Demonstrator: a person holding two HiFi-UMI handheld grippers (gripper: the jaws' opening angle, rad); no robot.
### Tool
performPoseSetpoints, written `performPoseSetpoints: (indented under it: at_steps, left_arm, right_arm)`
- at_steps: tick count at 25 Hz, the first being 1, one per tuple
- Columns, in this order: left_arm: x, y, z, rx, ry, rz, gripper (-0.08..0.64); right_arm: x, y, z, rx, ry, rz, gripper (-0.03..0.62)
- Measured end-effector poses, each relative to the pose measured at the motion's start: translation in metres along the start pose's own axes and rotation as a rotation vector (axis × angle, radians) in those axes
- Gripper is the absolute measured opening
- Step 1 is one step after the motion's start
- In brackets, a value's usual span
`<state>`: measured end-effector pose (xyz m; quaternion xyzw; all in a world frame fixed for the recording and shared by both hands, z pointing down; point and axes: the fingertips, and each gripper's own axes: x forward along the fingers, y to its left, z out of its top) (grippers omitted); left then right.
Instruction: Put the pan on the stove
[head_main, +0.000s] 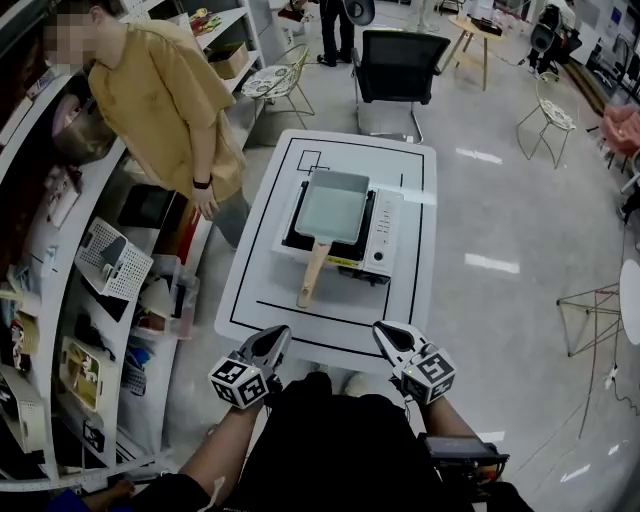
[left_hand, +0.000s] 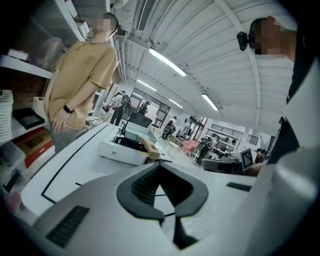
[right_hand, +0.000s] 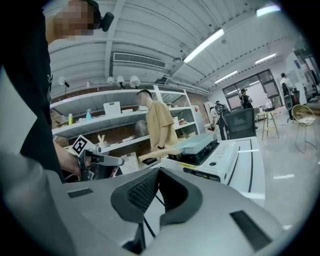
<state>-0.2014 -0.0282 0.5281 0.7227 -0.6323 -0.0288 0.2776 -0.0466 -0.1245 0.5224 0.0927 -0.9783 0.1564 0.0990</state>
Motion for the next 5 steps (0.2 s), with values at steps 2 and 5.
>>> performPoseSetpoints:
  at_steps: [2,5]
  left_arm:
    - [-0.0028,-0.0047,-0.0059,-0.005,0.002,0.004,0.009]
    - [-0.0064,-0.0087,-0.012,-0.01,0.003,0.011,0.009]
  right_arm:
    - [-0.0044,0.0025,-0.002,0.001,0.001,0.003,0.026]
    - [-0.0082,0.007,-0.0035,0.005,-0.003,0.01,0.026]
